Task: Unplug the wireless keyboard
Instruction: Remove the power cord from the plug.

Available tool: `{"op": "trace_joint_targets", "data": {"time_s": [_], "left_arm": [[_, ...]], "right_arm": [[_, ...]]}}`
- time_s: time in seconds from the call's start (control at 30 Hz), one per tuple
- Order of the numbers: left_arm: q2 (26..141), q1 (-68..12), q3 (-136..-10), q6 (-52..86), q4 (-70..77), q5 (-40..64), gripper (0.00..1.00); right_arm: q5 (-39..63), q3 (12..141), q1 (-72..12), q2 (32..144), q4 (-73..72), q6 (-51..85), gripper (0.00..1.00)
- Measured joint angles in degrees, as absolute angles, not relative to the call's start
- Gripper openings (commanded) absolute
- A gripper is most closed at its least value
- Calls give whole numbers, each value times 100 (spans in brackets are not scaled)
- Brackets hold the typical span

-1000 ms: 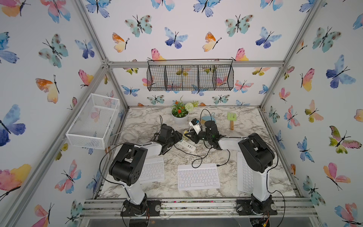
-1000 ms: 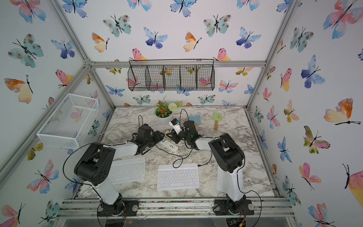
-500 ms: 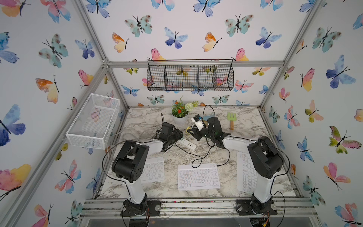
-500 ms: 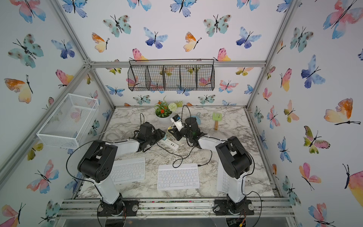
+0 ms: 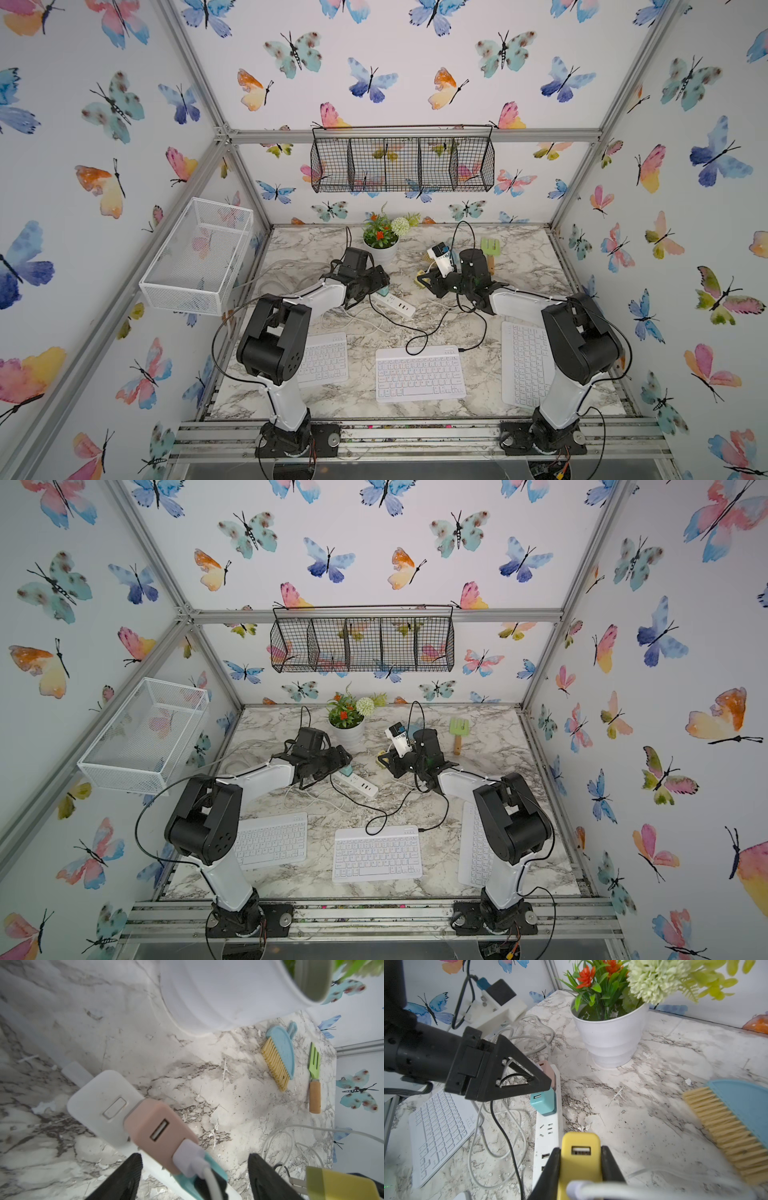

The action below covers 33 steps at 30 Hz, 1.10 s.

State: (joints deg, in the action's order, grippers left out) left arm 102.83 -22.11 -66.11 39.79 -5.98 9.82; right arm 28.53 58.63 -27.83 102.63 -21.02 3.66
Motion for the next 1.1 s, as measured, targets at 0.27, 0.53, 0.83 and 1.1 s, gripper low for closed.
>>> {"op": "trace_joint_targets", "data": {"time_s": [0.27,0.53,0.83,1.1], "left_arm": [[10178,-2169,-7317,2773,-1634,788,83],[9636,-2141,-7439,1197,-1608,2390,79],[9616,-2418,-7378,-521,-1431,4574,75],[9649,-2792,-6694,-1356,-628,5336,71]], "right_arm": [[3376,5758,-2464,10134,-2064,410,21],[4150,5758,-2112,9894,-1656,235,21],[5113,5793,-1905,9852,-1160,-67,22],[5848,5791,-1905,9837,-1302,235,21]]}}
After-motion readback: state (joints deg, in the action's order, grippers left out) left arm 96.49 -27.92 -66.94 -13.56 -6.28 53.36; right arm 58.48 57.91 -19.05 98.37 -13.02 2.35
